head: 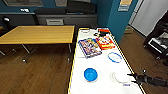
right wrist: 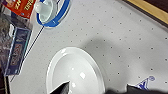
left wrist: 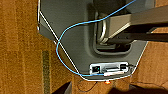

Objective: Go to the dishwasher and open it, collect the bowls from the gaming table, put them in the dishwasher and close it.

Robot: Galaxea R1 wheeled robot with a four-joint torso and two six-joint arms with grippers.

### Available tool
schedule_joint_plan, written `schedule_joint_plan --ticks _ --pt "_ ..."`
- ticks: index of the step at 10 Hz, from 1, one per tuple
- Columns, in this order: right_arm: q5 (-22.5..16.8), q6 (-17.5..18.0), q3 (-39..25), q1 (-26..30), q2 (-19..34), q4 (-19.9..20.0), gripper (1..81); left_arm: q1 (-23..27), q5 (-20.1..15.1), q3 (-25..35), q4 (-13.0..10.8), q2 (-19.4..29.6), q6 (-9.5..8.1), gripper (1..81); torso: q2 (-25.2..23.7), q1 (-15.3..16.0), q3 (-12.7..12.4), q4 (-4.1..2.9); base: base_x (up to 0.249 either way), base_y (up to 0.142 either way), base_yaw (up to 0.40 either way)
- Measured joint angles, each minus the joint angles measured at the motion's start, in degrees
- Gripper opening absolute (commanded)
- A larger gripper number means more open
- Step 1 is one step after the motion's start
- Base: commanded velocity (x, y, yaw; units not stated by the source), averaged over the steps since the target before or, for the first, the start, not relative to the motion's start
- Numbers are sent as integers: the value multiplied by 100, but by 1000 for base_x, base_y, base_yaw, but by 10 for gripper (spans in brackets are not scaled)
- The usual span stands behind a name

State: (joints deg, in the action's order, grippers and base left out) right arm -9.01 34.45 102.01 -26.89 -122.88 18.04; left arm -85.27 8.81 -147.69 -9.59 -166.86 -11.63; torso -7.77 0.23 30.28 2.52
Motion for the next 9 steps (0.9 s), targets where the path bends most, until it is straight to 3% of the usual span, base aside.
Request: schedule_joint_plan --ticks 8,9 --pt "133 210 772 -216 -1033 1 811 0 -68 0 20 5 0 811 2 2 2 0 0 0 0" --pt "67 424 909 -249 -1137 95 10 -1 -61 0 21 2 0 811 5 2 2 0 0 0 0"
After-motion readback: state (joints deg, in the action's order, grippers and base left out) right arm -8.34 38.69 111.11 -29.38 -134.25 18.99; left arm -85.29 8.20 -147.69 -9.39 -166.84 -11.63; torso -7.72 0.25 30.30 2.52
